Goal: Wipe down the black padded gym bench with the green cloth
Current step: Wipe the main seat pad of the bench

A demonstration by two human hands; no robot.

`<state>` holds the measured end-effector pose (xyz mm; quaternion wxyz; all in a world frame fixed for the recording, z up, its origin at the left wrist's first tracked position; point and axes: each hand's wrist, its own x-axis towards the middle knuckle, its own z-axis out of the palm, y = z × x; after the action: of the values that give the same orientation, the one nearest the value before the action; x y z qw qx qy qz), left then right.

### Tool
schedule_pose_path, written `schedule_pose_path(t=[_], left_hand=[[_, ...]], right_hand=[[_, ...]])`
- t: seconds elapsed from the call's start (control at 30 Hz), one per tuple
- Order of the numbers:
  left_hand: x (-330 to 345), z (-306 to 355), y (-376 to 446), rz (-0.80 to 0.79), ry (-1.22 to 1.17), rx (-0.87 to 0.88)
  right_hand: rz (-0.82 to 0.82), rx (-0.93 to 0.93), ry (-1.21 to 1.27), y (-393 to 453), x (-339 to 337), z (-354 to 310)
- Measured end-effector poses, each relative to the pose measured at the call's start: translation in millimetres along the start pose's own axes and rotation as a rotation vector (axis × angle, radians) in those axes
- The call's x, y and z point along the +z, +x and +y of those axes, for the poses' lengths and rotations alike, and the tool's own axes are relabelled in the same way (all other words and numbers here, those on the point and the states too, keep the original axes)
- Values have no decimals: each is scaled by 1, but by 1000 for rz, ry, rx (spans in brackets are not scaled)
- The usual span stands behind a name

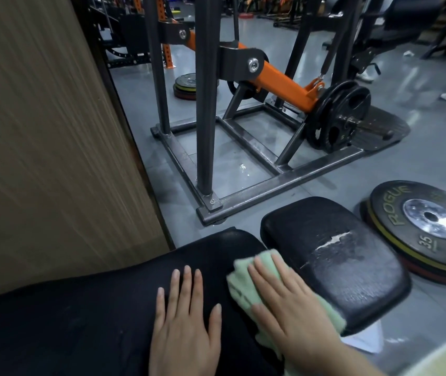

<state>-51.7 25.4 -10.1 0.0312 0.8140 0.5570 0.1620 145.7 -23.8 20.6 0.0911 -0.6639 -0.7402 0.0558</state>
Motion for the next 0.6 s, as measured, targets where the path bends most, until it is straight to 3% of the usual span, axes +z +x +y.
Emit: schedule_pose_path(t=[0.17, 0.33, 0.6], left_hand=[[-2, 1, 1, -24, 3, -4], [-7, 3, 0, -21, 35, 5], [-7, 3, -1, -39, 36, -6]], right_hand=[[-34, -52, 76, 9, -2, 9], [-169, 61, 145, 81, -7, 10], [32, 38, 108, -13, 2, 3]])
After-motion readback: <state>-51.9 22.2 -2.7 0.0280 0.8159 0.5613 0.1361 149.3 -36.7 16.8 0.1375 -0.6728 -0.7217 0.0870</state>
